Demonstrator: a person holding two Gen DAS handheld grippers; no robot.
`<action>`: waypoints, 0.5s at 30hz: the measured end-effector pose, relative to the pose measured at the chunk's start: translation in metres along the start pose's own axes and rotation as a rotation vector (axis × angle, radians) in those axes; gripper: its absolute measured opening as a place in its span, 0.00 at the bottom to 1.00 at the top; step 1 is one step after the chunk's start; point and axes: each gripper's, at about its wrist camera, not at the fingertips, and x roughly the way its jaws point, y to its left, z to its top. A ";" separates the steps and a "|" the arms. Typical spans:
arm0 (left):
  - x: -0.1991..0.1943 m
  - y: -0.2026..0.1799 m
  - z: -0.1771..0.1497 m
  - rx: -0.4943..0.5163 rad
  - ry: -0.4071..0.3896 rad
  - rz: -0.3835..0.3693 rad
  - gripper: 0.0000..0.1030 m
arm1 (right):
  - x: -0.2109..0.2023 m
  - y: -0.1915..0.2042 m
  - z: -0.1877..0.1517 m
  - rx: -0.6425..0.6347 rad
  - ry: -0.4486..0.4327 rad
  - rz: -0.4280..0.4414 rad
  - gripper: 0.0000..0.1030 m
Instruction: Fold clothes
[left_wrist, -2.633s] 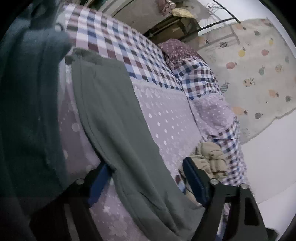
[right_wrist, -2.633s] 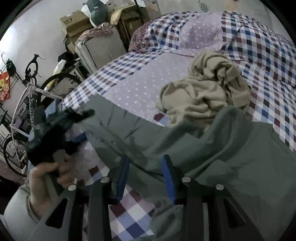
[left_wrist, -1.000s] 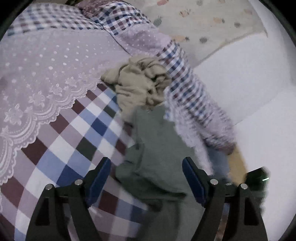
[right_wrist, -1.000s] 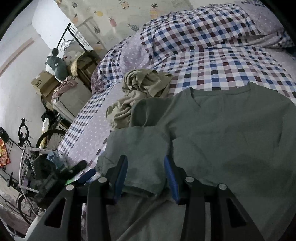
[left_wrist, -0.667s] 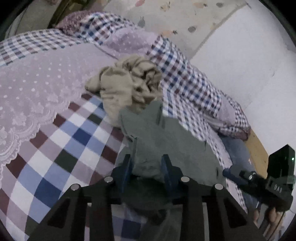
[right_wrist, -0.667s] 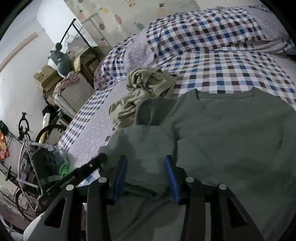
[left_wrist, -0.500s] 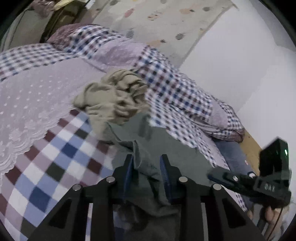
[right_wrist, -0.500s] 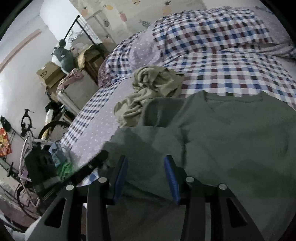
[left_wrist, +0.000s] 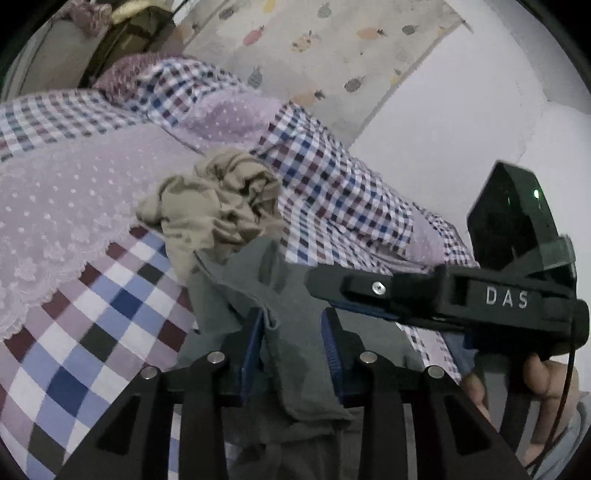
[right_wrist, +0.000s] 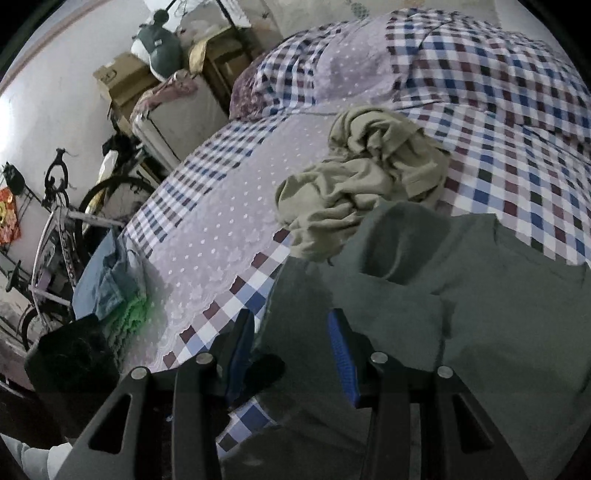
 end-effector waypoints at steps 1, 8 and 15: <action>0.003 0.003 -0.001 -0.018 0.014 -0.007 0.33 | 0.004 0.001 0.002 -0.002 0.010 -0.007 0.44; 0.006 0.002 -0.001 -0.045 0.004 -0.060 0.13 | 0.025 -0.007 0.015 0.046 0.102 0.040 0.44; 0.013 -0.005 -0.005 -0.037 0.021 -0.083 0.12 | 0.059 0.006 0.029 -0.084 0.243 -0.062 0.44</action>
